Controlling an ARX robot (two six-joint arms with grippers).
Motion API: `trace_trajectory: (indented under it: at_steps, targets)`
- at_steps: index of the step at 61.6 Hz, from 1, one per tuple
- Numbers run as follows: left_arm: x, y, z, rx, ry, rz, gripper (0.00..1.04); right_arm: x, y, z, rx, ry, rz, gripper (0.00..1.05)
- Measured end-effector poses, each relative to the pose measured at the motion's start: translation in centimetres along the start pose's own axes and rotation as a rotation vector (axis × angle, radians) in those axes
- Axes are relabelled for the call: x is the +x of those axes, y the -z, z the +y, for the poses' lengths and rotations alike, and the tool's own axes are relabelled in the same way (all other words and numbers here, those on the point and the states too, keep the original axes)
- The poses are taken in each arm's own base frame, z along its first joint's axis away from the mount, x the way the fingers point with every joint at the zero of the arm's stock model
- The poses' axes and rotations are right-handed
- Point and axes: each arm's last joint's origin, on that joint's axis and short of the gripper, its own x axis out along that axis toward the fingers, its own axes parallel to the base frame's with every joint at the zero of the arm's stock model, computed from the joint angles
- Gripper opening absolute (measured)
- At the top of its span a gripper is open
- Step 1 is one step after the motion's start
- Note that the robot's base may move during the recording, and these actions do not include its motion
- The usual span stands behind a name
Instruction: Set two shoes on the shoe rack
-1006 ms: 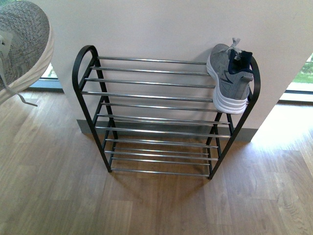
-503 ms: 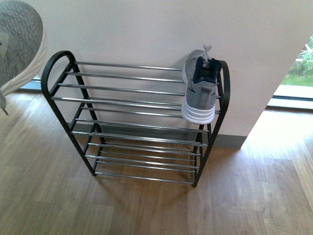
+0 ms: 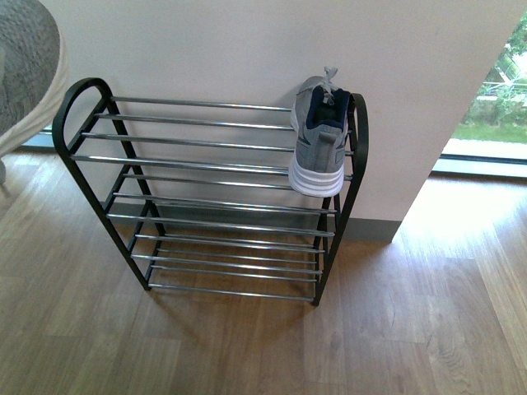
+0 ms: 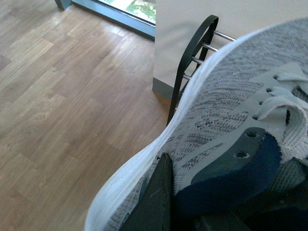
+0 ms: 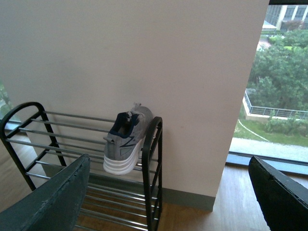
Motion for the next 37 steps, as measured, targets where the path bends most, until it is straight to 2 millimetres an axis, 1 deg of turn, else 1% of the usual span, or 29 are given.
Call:
trace_trajectory:
  at_steps: [25,27,31,34,37]
  targets:
    - [0.0,0.0,0.0,0.001,0.007,0.004,0.02,0.0,0.0,0.0,0.0,0.002,0.0,0.95]
    - [0.1,0.0,0.0,0.014,0.045,0.005,0.02,0.0,0.0,0.0,0.0,0.002,0.0,0.95]
    - [0.7,-0.3,-0.4,0.045,0.186,-0.001,0.02,0.0,0.0,0.0,0.0,0.002,0.0,0.95]
    - [1.6,-0.9,-1.2,0.079,0.238,0.004,0.02,0.0,0.0,0.0,0.0,0.002,0.0,0.95]
    - [2.6,-1.5,-2.2,0.075,0.268,0.034,0.02,0.0,0.0,0.0,0.0,0.002,0.0,0.95]
